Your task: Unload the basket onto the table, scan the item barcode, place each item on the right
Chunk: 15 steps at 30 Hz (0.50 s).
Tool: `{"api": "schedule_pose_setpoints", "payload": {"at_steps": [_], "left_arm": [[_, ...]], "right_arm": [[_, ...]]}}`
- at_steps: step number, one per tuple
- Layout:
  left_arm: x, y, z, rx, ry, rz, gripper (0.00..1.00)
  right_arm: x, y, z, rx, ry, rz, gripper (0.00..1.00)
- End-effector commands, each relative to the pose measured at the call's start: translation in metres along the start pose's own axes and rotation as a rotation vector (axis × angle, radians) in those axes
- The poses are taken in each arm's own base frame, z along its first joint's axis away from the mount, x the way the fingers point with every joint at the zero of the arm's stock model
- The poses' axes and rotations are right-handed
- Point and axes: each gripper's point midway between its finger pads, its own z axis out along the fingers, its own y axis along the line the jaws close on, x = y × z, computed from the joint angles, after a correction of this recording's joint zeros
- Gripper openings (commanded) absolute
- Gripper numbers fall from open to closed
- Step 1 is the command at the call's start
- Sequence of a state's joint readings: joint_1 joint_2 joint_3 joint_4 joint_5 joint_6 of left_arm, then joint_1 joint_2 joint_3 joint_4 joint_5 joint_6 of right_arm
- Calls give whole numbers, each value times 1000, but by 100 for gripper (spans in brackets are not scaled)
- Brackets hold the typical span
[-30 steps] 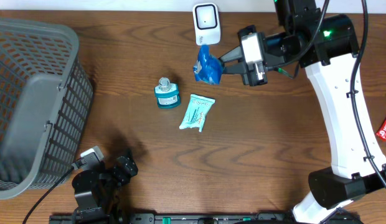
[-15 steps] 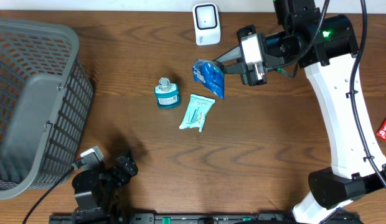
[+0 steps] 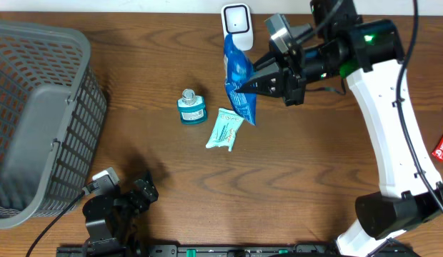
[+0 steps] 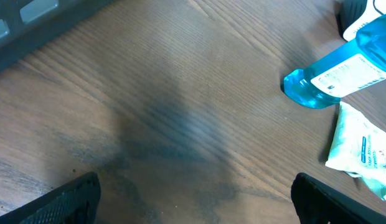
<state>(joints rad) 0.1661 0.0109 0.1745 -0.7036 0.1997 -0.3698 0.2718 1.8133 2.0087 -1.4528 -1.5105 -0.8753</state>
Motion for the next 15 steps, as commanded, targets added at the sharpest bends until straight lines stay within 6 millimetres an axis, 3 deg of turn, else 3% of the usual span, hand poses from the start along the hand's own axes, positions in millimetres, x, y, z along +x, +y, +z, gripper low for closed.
{"api": "schedule_pose_setpoints", "payload": {"at_steps": [1, 7, 11, 15], "left_arm": [[6, 2, 1, -8, 20, -2, 98], [6, 2, 1, -8, 20, -2, 98], [6, 2, 1, -8, 20, -2, 98], [6, 2, 1, -8, 20, -2, 98]], "right_arm": [[34, -26, -8, -13, -49, 344, 1], [112, -53, -9, -5, -57, 472, 1], [136, -58, 0, -22, -44, 416, 1], [146, -56, 12, -48, -29, 275, 1]]}}
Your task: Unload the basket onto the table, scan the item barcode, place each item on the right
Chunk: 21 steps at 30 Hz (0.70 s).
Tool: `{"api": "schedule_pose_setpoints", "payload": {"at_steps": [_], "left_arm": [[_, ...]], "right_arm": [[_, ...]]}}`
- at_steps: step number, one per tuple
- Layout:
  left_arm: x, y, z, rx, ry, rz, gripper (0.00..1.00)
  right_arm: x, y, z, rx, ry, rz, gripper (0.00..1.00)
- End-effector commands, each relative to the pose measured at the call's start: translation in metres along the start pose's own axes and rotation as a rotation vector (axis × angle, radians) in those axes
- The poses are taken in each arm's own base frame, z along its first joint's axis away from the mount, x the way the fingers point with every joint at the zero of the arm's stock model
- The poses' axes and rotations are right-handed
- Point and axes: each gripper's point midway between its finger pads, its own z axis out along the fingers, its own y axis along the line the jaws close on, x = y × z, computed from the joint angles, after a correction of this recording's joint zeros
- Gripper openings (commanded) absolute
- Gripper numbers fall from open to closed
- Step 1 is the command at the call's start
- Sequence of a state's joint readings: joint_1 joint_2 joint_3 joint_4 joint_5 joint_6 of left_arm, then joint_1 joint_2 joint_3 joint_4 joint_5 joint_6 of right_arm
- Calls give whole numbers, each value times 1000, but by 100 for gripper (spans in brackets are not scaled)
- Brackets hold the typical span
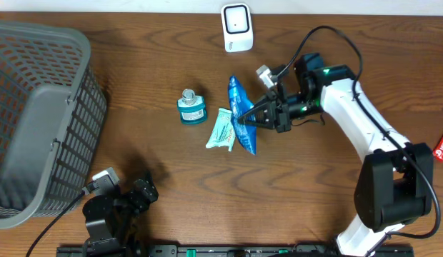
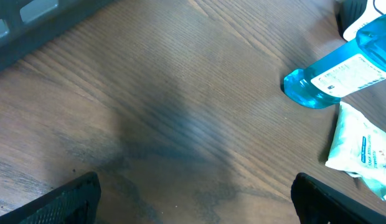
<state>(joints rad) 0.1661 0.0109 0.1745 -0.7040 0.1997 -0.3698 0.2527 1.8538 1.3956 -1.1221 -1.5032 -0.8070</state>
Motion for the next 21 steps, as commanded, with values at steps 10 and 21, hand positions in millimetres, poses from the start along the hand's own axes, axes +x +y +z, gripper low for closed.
{"api": "schedule_pose_setpoints", "payload": {"at_steps": [10, 21], "left_arm": [[6, 2, 1, -8, 20, -2, 98], [6, 2, 1, -8, 20, -2, 98]], "right_arm": [[4, 27, 37, -131, -15, -820, 1], [-39, 23, 39, -124, -49, -1285, 1]]}}
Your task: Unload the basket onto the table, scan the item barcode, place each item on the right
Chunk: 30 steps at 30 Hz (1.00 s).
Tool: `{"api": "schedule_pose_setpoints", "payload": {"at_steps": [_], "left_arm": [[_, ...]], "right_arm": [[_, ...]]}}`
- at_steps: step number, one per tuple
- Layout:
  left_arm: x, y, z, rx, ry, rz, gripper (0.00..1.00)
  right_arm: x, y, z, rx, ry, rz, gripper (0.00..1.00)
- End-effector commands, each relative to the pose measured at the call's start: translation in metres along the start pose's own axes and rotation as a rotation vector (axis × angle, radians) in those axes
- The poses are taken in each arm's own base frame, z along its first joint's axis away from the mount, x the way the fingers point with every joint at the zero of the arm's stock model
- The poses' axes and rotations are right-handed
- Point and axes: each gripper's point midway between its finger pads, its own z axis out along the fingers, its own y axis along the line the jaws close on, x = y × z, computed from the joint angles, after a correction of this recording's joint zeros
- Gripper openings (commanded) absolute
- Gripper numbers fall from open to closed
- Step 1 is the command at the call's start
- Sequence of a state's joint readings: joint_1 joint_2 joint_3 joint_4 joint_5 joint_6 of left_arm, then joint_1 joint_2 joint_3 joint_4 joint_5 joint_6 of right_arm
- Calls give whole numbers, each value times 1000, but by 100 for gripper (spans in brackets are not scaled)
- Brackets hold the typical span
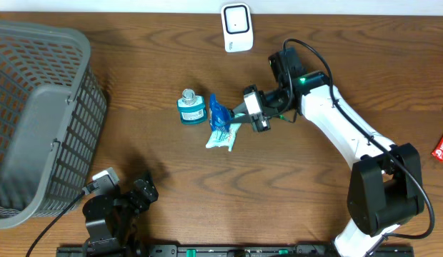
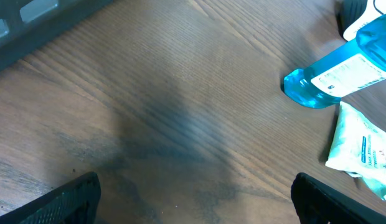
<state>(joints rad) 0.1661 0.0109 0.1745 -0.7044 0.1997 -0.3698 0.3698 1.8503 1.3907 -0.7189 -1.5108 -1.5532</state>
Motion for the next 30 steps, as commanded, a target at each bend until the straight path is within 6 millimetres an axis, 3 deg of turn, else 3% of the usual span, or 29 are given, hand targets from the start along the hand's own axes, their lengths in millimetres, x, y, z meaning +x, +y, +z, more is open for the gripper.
{"api": "schedule_pose_setpoints", "payload": {"at_steps": [1, 9, 16, 23, 30], "left_arm": [[6, 2, 1, -7, 20, -1, 98], [6, 2, 1, -7, 19, -1, 98], [6, 2, 1, -7, 20, -1, 98], [6, 2, 1, -7, 19, -1, 98], [6, 2, 1, -7, 20, -1, 98]], "right_arm": [[-32, -20, -3, 8, -50, -152, 1], [-64, -65, -8, 18, -50, -85, 1], [-94, -77, -12, 20, -55, 160, 1], [-91, -76, -13, 16, -56, 362, 1], [-71, -77, -26, 39, -59, 832, 1]]}}
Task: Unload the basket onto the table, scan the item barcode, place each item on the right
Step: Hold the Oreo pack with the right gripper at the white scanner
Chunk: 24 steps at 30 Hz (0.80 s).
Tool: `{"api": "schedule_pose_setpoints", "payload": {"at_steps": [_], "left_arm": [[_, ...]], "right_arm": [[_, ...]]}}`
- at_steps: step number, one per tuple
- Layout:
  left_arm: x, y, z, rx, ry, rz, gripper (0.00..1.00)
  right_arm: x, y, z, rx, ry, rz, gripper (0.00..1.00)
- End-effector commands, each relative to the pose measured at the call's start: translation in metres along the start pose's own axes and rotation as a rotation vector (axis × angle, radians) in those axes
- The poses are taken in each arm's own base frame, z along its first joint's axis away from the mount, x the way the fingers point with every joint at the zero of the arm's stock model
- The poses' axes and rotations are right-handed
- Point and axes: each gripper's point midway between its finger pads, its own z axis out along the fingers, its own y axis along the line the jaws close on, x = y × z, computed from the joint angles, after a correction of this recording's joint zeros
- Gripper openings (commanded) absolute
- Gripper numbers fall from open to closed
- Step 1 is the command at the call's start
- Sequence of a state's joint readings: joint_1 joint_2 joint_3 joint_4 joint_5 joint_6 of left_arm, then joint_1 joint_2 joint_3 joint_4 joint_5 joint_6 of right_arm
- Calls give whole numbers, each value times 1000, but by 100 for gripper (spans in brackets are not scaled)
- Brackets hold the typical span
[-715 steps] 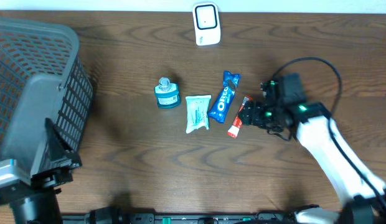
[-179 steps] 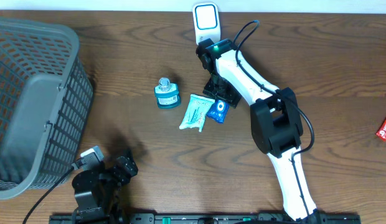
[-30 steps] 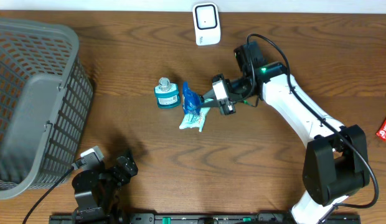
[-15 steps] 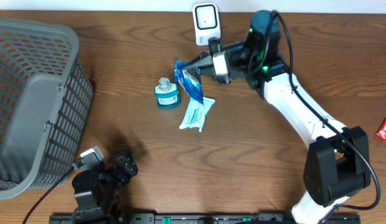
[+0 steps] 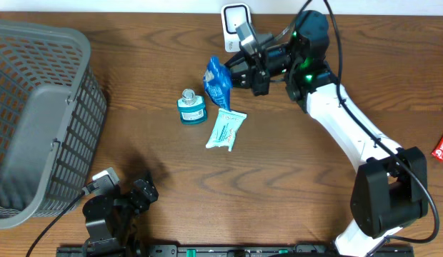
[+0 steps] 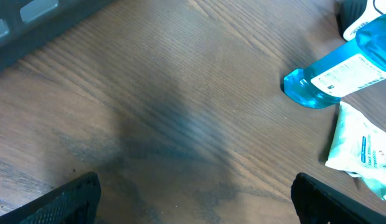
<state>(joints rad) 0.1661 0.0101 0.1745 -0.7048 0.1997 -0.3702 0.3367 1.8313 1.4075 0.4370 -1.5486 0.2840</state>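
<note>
The overhead view shows my right gripper [image 5: 234, 76] shut on a blue pouch [image 5: 217, 80], held a little below and left of the white scanner [image 5: 236, 18] at the table's far edge. The pouch hangs above the teal bottle [image 5: 192, 108] and the white wipes packet [image 5: 226, 129]. My left gripper [image 5: 120, 205] rests at the near edge of the table; in its wrist view it [image 6: 193, 205] stands open over bare wood, with the teal bottle [image 6: 335, 73] and the wipes packet [image 6: 361, 149] far off at the right.
A large grey wire basket [image 5: 36, 114] takes up the left side of the table, and its wall [image 6: 31, 18] shows at the top left of the left wrist view. A red item [image 5: 441, 145] lies at the right edge.
My right gripper has moved with the blue pouch from down beside the bottle and wipes packet to farther back, near the scanner. The left arm has not moved.
The right gripper first held the blue pouch just under the scanner. Then the pouch was lower, right of the wipes packet, then between the bottle and the packet. Now it is back up near the scanner. The left gripper stayed open throughout.
</note>
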Motion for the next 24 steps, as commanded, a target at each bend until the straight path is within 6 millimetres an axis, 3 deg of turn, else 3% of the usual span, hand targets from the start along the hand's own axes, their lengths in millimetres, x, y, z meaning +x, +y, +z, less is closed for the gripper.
{"api": "schedule_pose_setpoints", "payload": {"at_steps": [1, 5, 7, 11, 21, 24], "left_arm": [[6, 2, 1, -8, 20, -1, 98], [6, 2, 1, -8, 20, -1, 98], [6, 2, 1, -8, 20, -1, 98], [6, 2, 1, -7, 20, -1, 98], [6, 2, 1, -8, 20, -1, 98], [6, 2, 1, -8, 20, -1, 98]], "right_arm": [[-4, 3, -12, 15, -5, 221, 1], [3, -12, -26, 91, -34, 349, 1], [10, -37, -36, 232, -74, 462, 1], [45, -96, -61, 633, -132, 706, 1], [90, -147, -60, 1163, -89, 686, 1], [94, -161, -68, 1288, -124, 663, 1]]}}
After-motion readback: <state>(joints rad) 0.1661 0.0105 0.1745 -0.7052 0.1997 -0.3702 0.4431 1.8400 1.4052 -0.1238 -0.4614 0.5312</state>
